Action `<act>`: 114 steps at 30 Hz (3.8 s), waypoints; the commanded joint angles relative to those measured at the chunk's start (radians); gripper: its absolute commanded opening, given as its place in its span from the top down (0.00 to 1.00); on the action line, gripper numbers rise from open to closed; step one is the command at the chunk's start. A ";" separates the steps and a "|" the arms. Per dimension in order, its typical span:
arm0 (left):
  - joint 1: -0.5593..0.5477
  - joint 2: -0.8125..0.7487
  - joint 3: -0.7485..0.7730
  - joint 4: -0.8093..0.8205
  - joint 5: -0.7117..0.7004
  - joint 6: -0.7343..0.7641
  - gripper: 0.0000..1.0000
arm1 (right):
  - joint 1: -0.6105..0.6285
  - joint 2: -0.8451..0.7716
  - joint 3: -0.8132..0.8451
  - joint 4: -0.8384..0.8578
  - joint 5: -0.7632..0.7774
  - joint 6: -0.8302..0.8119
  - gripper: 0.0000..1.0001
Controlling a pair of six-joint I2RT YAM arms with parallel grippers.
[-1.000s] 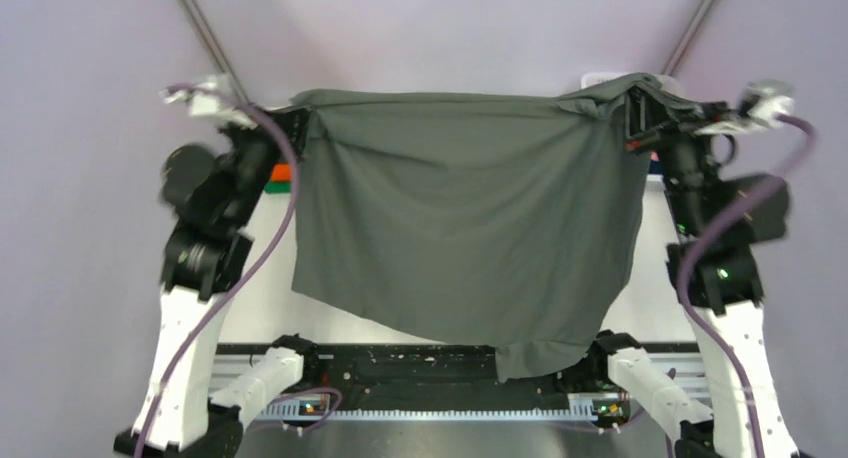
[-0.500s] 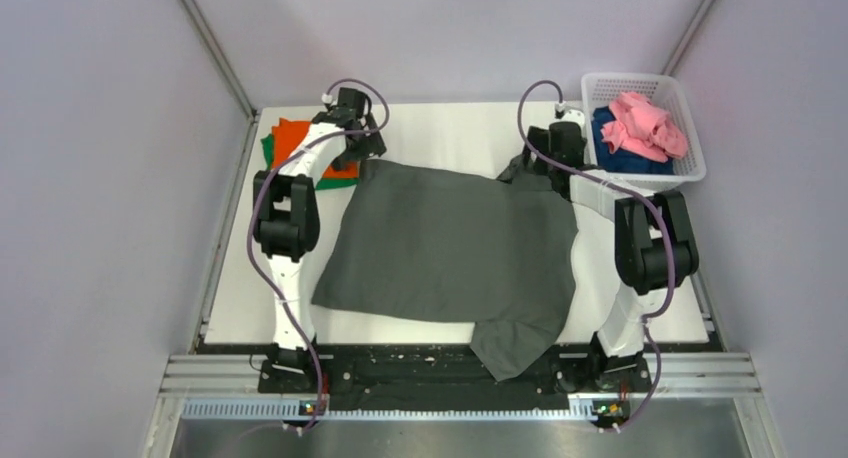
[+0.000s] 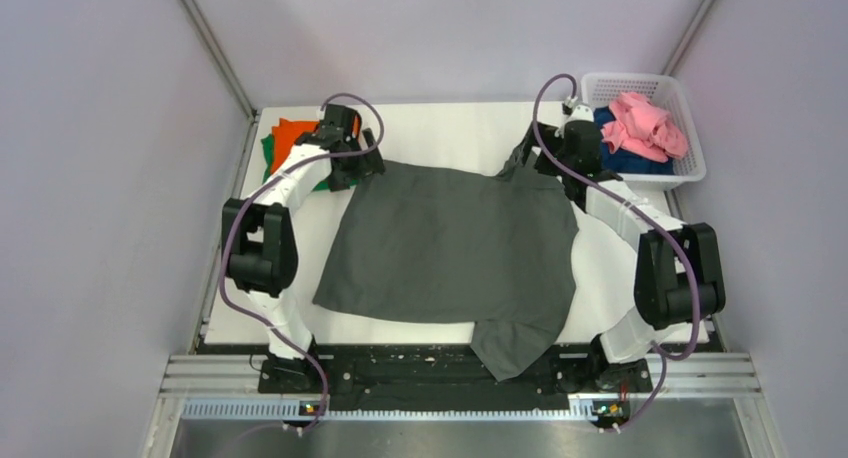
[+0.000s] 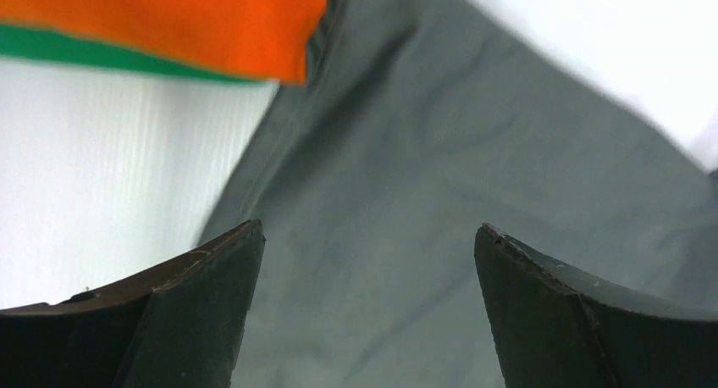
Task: Fold and stack the t-shirts
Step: Flatten out the tshirt
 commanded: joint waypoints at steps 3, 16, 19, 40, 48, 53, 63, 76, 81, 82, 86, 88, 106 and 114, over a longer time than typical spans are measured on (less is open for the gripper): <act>-0.042 -0.120 -0.176 0.090 0.127 -0.018 0.01 | 0.017 0.050 -0.010 -0.024 -0.161 0.035 0.02; -0.050 -0.045 -0.251 0.164 0.127 -0.087 0.01 | 0.021 0.455 0.321 -0.100 -0.041 0.048 0.02; -0.050 0.024 -0.216 0.186 0.150 -0.108 0.01 | 0.012 0.492 0.351 -0.129 0.001 0.062 0.02; -0.090 0.335 0.181 0.078 0.136 -0.195 0.02 | -0.121 0.953 1.073 -0.430 -0.057 0.049 0.06; -0.092 0.262 0.240 -0.004 0.034 -0.180 0.02 | -0.129 0.985 1.266 -0.451 -0.137 -0.020 0.05; -0.111 0.098 0.177 -0.019 -0.025 -0.149 0.01 | -0.125 0.773 1.118 -0.457 -0.143 -0.105 0.04; -0.106 -0.304 -0.266 -0.078 -0.152 -0.231 0.01 | 0.007 0.204 0.331 -0.427 0.071 -0.059 0.02; -0.058 -0.538 -0.585 -0.181 -0.158 -0.306 0.01 | 0.056 0.031 -0.133 -0.472 0.128 0.113 0.02; -0.036 -0.554 -0.648 -0.176 -0.132 -0.339 0.01 | 0.040 0.172 -0.035 -0.465 0.242 0.075 0.01; -0.035 -0.558 -0.659 -0.177 -0.132 -0.349 0.01 | 0.031 0.192 -0.006 -0.462 0.254 0.065 0.01; -0.032 -0.581 -0.700 -0.167 -0.128 -0.370 0.06 | 0.006 0.235 0.084 -0.445 0.254 0.024 0.01; -0.032 -0.588 -0.712 -0.162 -0.111 -0.379 0.10 | 0.007 0.215 0.103 -0.448 0.214 0.020 0.01; -0.062 -0.551 -0.892 -0.003 -0.067 -0.459 0.50 | 0.088 -0.324 -0.176 -0.682 0.218 0.031 0.01; -0.111 -0.456 -0.889 0.037 -0.051 -0.472 0.66 | 0.090 -0.473 -0.221 -0.831 0.209 0.021 0.02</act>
